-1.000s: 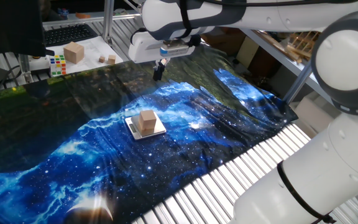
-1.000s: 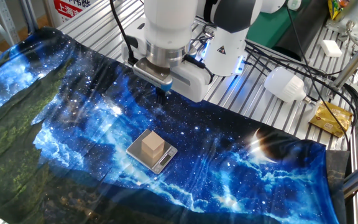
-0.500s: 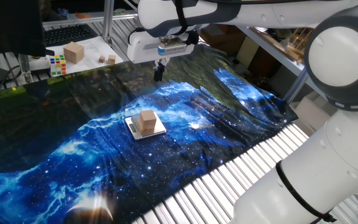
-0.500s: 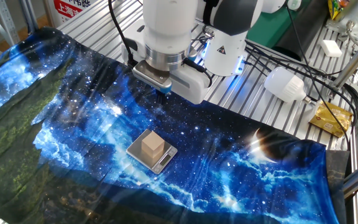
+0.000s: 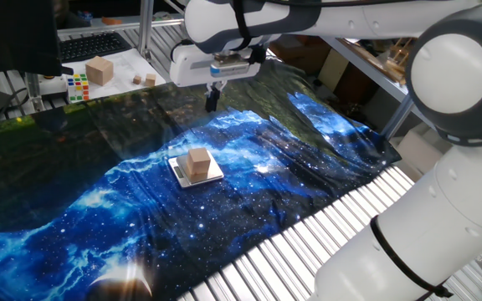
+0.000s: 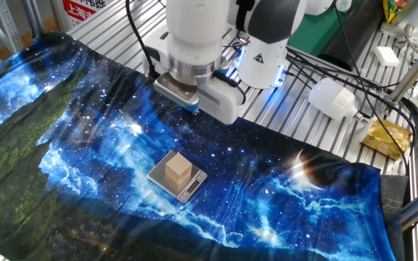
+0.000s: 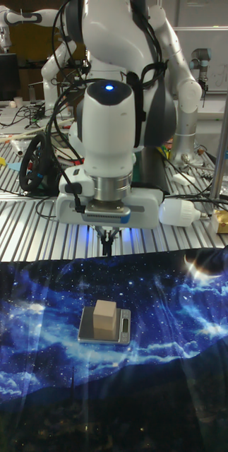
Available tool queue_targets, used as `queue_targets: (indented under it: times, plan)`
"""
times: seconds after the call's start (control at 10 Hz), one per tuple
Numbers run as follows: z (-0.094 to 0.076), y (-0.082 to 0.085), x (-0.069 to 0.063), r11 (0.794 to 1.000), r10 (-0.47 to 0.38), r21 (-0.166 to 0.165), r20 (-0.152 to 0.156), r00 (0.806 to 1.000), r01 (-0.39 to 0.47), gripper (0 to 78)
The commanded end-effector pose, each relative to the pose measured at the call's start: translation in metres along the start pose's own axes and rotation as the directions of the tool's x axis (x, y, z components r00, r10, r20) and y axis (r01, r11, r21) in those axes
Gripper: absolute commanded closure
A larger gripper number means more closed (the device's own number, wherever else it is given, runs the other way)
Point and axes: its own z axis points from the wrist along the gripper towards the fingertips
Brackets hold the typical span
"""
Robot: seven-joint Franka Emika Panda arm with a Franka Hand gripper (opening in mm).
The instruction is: Remove the object from the scale
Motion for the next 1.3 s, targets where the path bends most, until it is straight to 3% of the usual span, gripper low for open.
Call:
queue_targets:
  times: [0.1,0.6,1.3]
  plan:
    - [0.008,0.001,-0.006,0.999,0.043,-0.001,0.003,0.999,-0.043,77.6]
    - [0.037,-0.001,-0.008,0.998,0.063,-0.007,0.016,0.998,-0.062,77.6]
    - [0.038,-0.003,-0.008,0.996,0.084,-0.005,0.019,0.996,-0.084,77.6]
